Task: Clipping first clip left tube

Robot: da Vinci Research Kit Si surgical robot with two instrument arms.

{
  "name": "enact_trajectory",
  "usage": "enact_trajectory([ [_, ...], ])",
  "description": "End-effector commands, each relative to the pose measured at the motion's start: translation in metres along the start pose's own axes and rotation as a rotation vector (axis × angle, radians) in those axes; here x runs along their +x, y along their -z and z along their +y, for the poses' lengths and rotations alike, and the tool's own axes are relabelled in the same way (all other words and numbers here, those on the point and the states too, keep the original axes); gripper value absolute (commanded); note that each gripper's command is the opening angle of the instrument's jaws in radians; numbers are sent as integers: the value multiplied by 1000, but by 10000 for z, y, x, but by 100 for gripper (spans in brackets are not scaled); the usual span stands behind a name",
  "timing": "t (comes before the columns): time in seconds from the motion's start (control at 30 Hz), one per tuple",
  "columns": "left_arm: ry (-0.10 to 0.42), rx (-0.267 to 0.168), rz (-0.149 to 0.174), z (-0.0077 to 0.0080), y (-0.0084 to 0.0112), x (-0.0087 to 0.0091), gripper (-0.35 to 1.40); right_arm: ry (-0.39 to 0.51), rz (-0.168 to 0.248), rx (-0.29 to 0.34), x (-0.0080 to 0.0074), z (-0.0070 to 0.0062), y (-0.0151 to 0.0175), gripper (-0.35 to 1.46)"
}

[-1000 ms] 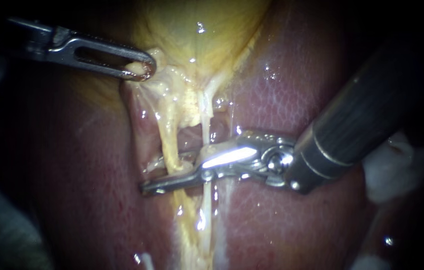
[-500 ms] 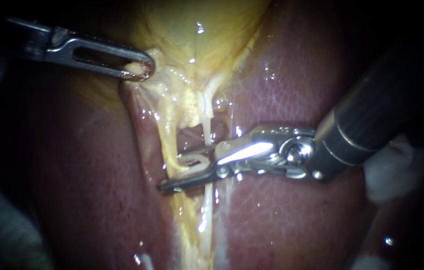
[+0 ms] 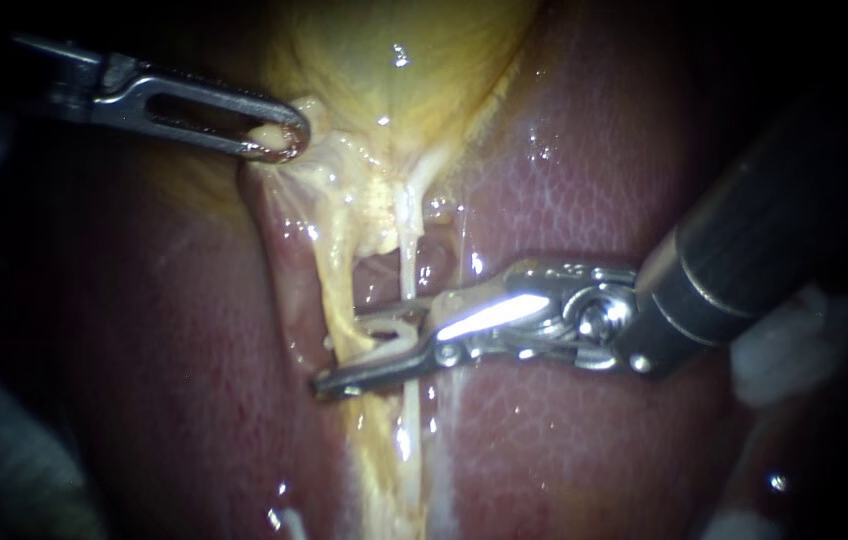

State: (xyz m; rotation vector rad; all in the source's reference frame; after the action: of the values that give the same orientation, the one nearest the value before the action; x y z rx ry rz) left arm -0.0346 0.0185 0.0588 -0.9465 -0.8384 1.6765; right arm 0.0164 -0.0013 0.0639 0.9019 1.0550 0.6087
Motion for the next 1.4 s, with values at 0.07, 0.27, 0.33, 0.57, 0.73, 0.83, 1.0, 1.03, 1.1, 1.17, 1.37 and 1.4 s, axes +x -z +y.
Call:
enact_trajectory([
  [0.07, 0, 0, 0, 0, 0, 0, -35, 0, 6, 10, -1, 1, 0, 50],
  [0.27, 0, -1, 0, 0, 0, 0, -35, 2, 13, 53, -1, 1, 0, 49],
  [0.33, 0, -1, 0, 0, 1, 0, -35, 4, 29, 73, -1, 2, 0, 49],
  [0.57, 0, 1, 1, 0, 1, 0, -35, -23, 67, 150, -4, 7, -1, 48],
  [0.73, 0, 1, 2, 0, 1, 0, -35, -36, 96, 201, -8, 9, -7, 48],
  [0.83, 0, 1, 2, 0, 1, 0, -35, -40, 108, 237, -11, 9, -11, 48],
  [1.0, 0, 2, 2, 0, 1, 0, -35, -37, 127, 283, -14, 10, -19, 47],
  [1.03, 0, 2, 2, 0, 1, 0, -35, -37, 133, 288, -14, 10, -21, 47],
  [1.1, 0, 2, 2, 0, 1, 0, -35, -37, 138, 291, -14, 10, -25, 47],
  [1.17, 0, 2, 2, 0, 0, 0, -35, -36, 140, 292, -14, 10, -28, 47],
  [1.37, 0, 2, 2, 0, 0, 0, -35, -36, 158, 302, -12, 9, -35, 46],
  [1.4, 0, 2, 2, 0, 0, 0, -35, -36, 158, 302, -12, 8, -36, 46],
])
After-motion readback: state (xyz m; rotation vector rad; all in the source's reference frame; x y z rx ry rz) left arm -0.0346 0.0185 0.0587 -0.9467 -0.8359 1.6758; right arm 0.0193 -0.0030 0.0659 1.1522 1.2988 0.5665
